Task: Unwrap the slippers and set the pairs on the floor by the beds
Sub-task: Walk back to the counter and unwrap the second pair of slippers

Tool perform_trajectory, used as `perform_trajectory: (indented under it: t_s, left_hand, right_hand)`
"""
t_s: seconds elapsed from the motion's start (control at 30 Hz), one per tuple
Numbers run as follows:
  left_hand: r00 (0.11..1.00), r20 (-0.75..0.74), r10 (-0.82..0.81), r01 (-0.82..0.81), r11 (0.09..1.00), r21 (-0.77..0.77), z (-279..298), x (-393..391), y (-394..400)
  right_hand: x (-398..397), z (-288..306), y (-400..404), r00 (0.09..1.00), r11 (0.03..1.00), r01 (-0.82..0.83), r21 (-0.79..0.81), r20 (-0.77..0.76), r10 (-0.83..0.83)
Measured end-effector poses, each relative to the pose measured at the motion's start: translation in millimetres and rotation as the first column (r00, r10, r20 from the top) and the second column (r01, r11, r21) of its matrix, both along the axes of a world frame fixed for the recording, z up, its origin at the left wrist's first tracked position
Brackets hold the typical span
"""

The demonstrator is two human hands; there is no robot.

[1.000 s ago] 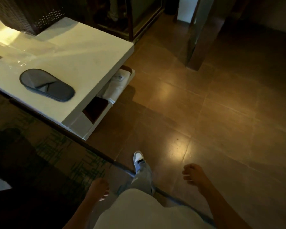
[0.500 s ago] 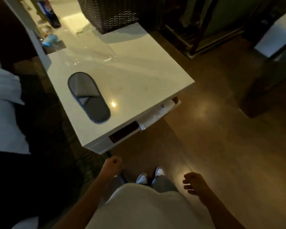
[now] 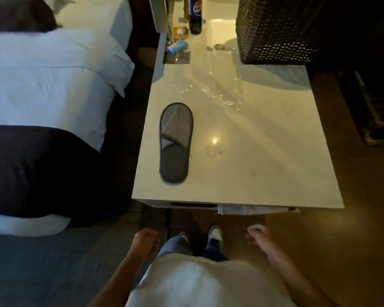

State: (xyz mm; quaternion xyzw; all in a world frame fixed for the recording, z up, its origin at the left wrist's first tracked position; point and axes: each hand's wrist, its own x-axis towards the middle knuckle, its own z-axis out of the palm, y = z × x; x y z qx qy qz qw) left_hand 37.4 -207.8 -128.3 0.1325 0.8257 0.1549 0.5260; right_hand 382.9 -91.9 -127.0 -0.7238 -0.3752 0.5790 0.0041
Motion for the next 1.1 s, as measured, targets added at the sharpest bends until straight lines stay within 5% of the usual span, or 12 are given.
perform_trajectory:
  t_s: [0.2, 0.37, 0.47, 0.53, 0.67, 0.87, 1.1]
  left_hand:
    - [1.0, -0.004, 0.0, 0.0, 1.0, 0.03, -1, -5, 10]
    - [0.976, -0.063, 0.206, -0.202, 0.977, 0.068, 33, -38, 20]
    - [0.901, -0.124, 0.417, -0.379, 0.892, 0.247, 64, -67, 33]
    - [0.865, -0.122, 0.486, -0.409, 0.826, 0.389, 87, -77, 54]
    - [0.92, -0.217, 0.327, -0.155, 0.811, 0.564, 129, -74, 117]
    - [0.965, -0.193, 0.178, -0.047, 0.841, 0.539, 126, -59, 206]
    - [0.871, -0.488, 0.057, 0.133, 0.929, 0.346, 123, -24, 246]
  right_hand:
    - [-18, 11, 28, 0.993, 0.991, -0.114, -0.076, 0.017, 0.116]
    - [-48, 64, 50, 0.871, 0.864, -0.49, -0.116, -0.101, 0.481]
    - [-65, 110, 70, 0.785, 0.783, -0.616, -0.086, -0.152, 0.601]
    - [-77, 140, 83, 0.803, 0.819, -0.572, -0.039, -0.229, 0.55]
    - [-118, 175, 117, 0.837, 0.891, -0.419, 0.172, -0.306, 0.453]
    - [-204, 156, 171, 0.969, 0.935, -0.062, 0.349, -0.202, 0.14]
    - [-249, 132, 183, 0.956, 0.838, -0.281, 0.467, 0.215, 0.201]
